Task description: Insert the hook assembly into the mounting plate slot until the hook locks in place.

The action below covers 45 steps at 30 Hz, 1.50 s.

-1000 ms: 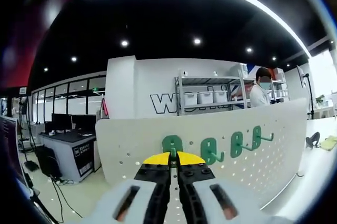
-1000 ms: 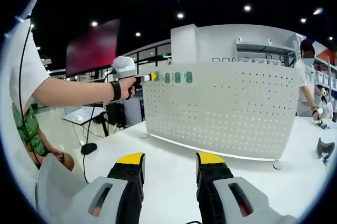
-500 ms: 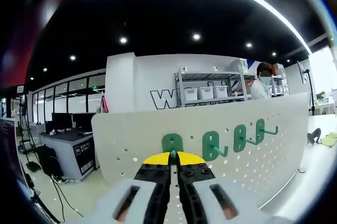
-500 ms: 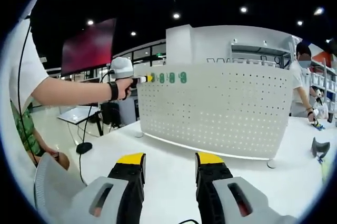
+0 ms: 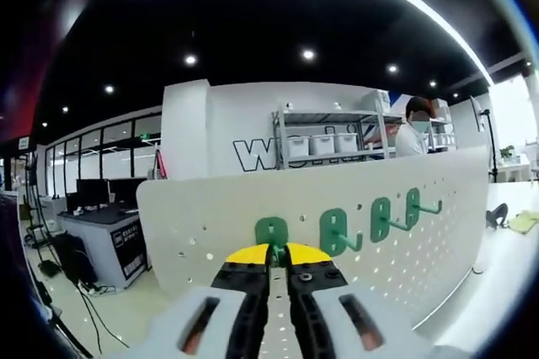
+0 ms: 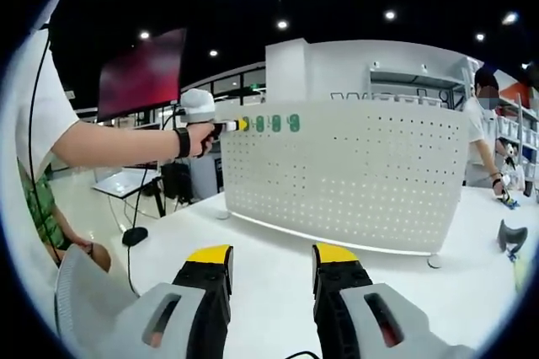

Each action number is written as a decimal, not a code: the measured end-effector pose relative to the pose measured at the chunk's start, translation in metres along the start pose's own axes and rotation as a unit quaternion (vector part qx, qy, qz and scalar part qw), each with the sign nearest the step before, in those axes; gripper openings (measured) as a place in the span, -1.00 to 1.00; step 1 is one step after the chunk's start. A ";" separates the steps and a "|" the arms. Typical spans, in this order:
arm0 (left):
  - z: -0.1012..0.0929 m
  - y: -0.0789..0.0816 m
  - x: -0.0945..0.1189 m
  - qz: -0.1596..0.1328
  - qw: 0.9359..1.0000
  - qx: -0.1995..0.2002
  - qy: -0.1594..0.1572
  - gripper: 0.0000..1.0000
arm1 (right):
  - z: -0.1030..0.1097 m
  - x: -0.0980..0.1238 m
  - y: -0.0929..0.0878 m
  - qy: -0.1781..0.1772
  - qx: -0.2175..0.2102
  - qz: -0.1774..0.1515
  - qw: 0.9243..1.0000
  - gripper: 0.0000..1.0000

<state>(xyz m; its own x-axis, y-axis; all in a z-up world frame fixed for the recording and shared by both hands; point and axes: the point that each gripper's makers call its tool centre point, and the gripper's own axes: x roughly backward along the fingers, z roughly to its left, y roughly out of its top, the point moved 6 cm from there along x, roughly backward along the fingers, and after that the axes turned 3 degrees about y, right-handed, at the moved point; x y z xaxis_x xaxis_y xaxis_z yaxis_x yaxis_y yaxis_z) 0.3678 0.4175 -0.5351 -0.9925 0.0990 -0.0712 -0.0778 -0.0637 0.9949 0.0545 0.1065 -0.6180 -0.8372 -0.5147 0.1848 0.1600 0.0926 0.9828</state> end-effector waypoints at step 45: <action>-0.039 -0.029 0.195 0.051 0.965 0.043 -0.252 -0.27 | 0.038 -0.024 0.015 0.033 0.006 -0.012 0.999 -0.01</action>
<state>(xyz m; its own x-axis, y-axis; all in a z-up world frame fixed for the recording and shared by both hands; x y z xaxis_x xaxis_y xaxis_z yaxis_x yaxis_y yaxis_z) 0.1728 0.3999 -0.5806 -0.8207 0.5691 0.0503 0.0484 -0.0184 0.9987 0.0574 0.1524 -0.6077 -0.8044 -0.5717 0.1615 0.1346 0.0894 0.9869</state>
